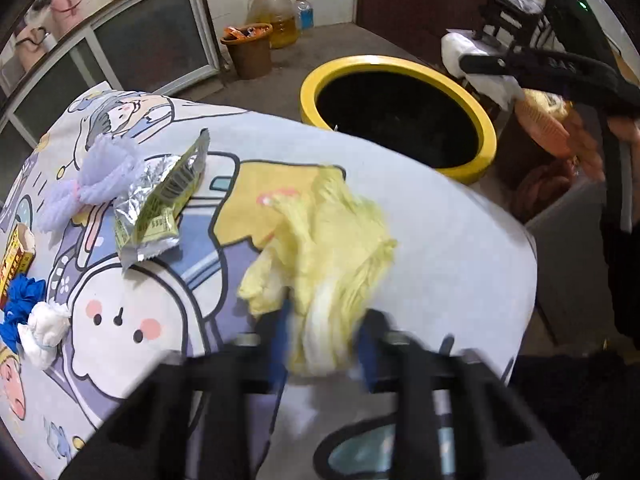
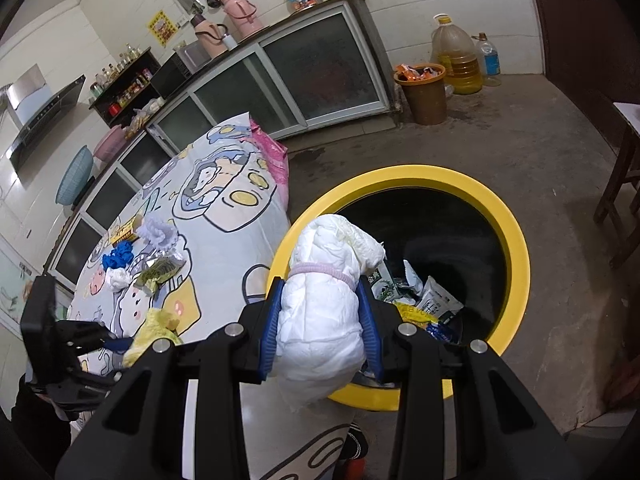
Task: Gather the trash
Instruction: 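Lower both tools over the bin opening and open them to drop the items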
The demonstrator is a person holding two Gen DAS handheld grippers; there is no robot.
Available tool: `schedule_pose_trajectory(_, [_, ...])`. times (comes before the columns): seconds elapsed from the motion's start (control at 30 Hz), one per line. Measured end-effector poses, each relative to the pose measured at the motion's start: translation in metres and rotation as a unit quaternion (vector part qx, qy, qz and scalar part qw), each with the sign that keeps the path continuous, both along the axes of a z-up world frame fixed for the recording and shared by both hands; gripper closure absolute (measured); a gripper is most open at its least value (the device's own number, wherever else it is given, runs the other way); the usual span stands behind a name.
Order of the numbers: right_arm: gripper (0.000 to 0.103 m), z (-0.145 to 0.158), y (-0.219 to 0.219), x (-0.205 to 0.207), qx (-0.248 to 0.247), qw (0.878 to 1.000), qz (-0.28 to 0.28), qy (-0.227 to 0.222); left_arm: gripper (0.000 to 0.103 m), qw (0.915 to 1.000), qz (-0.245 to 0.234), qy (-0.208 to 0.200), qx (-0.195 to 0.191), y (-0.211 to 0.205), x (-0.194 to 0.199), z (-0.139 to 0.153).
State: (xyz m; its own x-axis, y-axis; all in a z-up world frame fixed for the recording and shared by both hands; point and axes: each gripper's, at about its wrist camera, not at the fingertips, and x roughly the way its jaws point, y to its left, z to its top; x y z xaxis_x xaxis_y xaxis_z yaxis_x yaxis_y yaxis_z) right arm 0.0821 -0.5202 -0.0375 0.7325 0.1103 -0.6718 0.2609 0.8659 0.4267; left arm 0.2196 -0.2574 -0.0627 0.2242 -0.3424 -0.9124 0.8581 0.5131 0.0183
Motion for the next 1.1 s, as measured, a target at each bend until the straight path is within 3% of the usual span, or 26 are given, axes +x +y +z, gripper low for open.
schedule_pose_trajectory(0.27, [0.068,0.007,-0.008,-0.009,-0.002,1.000,-0.016,-0.010,0.090,0.9966,0.000,-0.021,-0.079,-0.011,0.001,0.057])
schedule_pose_trajectory(0.5, [0.068,0.013,-0.018,-0.016,-0.007,0.999,-0.032,-0.012,0.090,0.9910,-0.023,-0.025,-0.130,-0.064,0.008,0.088])
schedule_pose_trajectory(0.77, [0.068,0.007,-0.033,-0.017,-0.001,0.999,-0.047,0.000,0.090,0.9871,-0.034,-0.002,-0.156,-0.124,0.016,0.085])
schedule_pose_trajectory(1.1, [0.068,-0.007,-0.038,-0.004,0.003,0.999,-0.047,0.021,0.090,0.9878,-0.008,0.029,-0.153,-0.167,0.035,0.055])
